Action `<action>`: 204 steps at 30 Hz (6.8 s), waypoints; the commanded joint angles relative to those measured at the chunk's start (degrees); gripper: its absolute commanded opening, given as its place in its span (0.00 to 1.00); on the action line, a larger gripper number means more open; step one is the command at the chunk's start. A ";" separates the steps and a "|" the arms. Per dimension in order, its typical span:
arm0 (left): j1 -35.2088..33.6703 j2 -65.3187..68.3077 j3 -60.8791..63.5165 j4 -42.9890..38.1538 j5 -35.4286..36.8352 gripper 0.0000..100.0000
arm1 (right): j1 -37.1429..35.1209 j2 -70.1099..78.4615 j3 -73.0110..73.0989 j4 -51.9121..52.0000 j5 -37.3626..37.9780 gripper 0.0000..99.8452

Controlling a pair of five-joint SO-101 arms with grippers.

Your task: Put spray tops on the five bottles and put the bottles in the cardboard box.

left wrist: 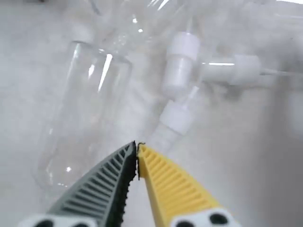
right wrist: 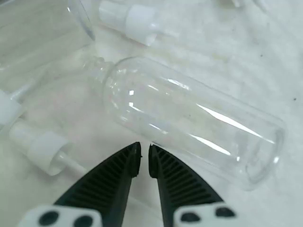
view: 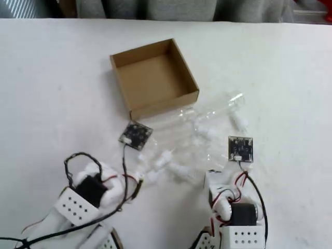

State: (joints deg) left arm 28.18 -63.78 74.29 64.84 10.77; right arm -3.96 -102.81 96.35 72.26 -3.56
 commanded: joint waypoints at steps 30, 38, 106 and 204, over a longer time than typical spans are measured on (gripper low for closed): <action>-27.47 0.57 7.38 -8.00 -4.22 0.03 | 22.29 -0.40 0.44 -26.07 0.26 0.02; -30.90 0.57 7.38 -8.26 -4.22 0.03 | 18.42 -0.22 -0.18 -32.04 19.43 0.09; -34.68 31.87 -7.03 -16.62 -1.85 0.03 | -4.00 173.05 -187.96 23.69 13.98 0.02; -34.68 31.87 -6.86 -17.85 -1.93 0.03 | 1.98 122.86 -111.91 10.59 12.75 0.15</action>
State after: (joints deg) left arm -6.02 -32.31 70.33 47.96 8.22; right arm -2.81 24.84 -13.10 80.00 10.15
